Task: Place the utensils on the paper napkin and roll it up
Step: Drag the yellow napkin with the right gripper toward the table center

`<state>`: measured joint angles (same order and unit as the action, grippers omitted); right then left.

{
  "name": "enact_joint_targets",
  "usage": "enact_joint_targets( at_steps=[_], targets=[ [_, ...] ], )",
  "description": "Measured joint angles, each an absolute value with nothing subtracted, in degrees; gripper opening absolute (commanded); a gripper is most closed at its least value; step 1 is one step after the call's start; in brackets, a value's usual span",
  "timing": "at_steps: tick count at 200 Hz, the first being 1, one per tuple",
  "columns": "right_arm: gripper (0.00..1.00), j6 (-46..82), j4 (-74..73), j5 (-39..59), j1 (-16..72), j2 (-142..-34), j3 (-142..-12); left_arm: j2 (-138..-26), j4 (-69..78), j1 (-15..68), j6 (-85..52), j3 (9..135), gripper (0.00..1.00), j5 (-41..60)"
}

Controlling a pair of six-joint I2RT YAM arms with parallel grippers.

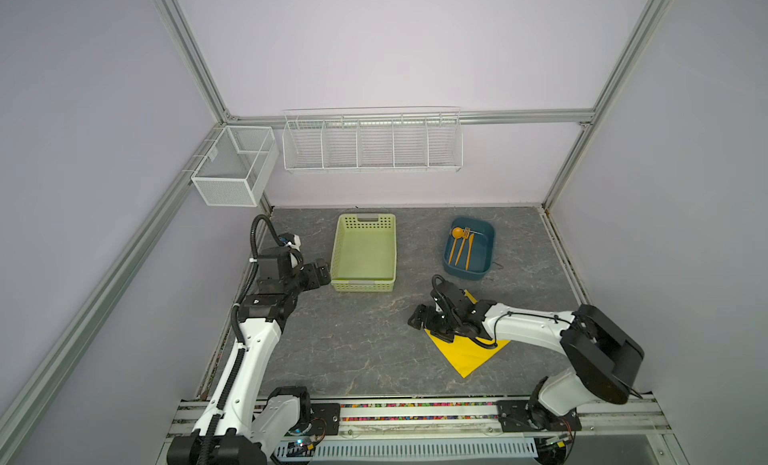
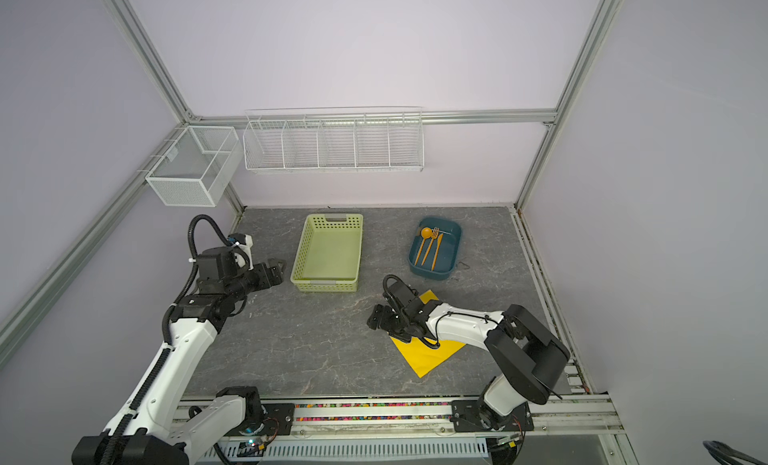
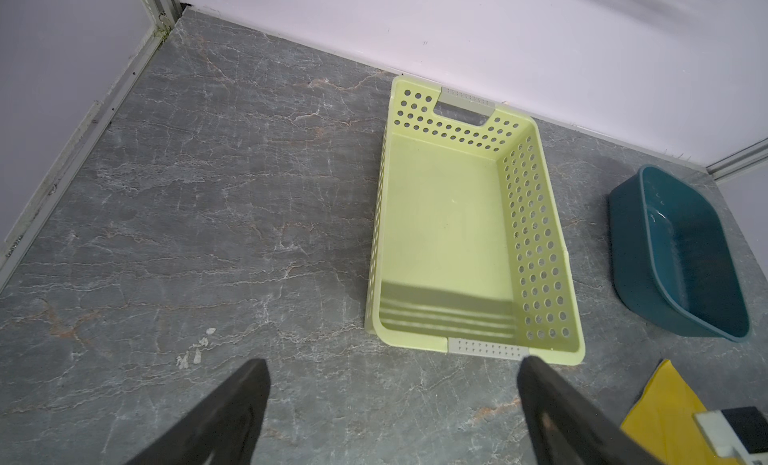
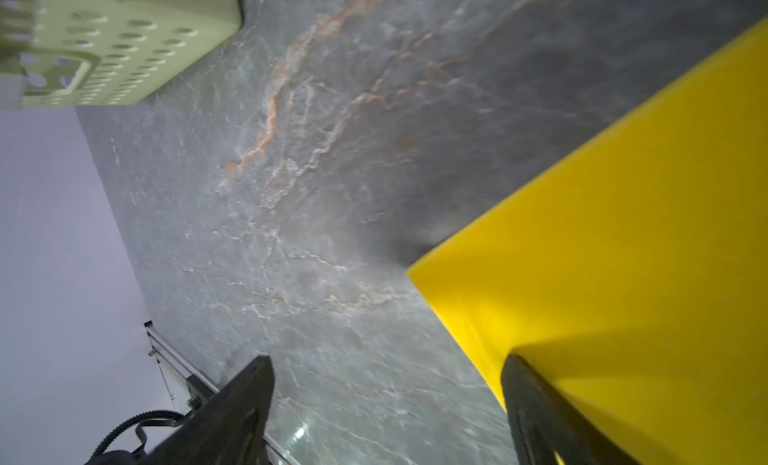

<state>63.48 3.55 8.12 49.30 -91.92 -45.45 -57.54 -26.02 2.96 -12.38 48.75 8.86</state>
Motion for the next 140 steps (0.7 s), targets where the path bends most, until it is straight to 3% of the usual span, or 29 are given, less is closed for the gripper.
enact_joint_targets(
  at_steps=[56, 140],
  targets=[
    [0.86, 65.0, 1.3, 7.5, 54.0, -99.7, -53.1, -57.6, -26.0, 3.0, -12.4, 48.8, 0.95, 9.1],
    [0.86, 63.6, 3.4, 8.5, 56.8, -100.5, -54.6, -57.8, -26.0, 2.9, -12.4, 48.8, 0.94, 9.2]
  ],
)
